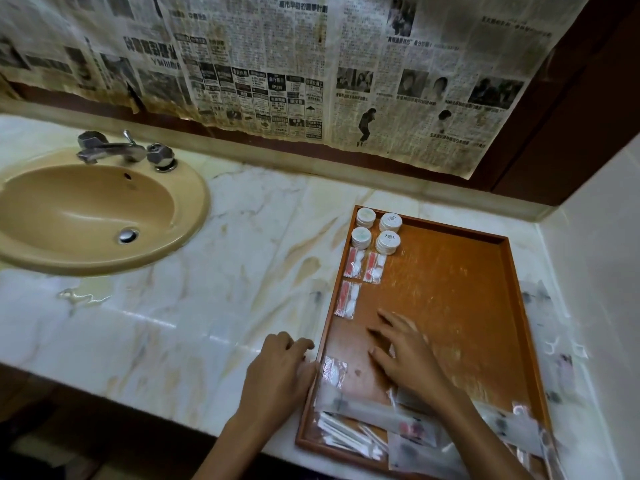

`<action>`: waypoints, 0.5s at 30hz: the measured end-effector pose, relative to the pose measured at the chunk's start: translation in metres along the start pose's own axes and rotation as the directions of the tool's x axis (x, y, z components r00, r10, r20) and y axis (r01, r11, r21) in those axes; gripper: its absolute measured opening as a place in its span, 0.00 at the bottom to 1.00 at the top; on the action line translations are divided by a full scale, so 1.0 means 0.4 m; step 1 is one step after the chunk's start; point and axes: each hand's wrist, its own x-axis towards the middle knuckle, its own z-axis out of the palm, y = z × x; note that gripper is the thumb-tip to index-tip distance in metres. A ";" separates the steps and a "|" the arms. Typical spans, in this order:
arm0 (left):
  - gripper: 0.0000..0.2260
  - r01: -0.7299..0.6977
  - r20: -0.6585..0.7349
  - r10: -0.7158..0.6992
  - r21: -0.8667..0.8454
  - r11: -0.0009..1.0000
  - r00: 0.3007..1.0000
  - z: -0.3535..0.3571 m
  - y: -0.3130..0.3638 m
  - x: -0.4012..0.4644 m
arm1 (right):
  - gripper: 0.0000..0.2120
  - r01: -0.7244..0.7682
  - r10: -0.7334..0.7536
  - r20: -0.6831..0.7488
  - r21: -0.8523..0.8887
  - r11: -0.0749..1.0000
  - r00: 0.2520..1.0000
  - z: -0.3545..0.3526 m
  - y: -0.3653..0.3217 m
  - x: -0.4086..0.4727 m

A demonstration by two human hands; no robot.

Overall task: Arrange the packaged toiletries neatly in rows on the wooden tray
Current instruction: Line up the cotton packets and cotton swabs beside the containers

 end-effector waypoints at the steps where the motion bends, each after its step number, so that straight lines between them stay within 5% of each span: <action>1: 0.12 -0.054 0.016 0.053 0.020 0.998 0.998 0.002 0.008 0.001 | 0.19 0.019 -0.019 0.027 -0.004 1.000 0.999 -0.001 -0.004 -0.012; 8: 0.21 -0.213 0.242 0.160 0.212 0.954 0.957 -0.003 0.039 0.022 | 0.12 0.220 -0.214 0.311 0.016 0.975 0.926 0.011 -0.026 -0.116; 15: 0.18 -0.211 0.279 0.137 0.258 0.943 0.951 0.003 0.055 0.027 | 0.05 -0.004 -0.018 0.046 0.437 0.899 0.999 -0.042 -0.016 -0.113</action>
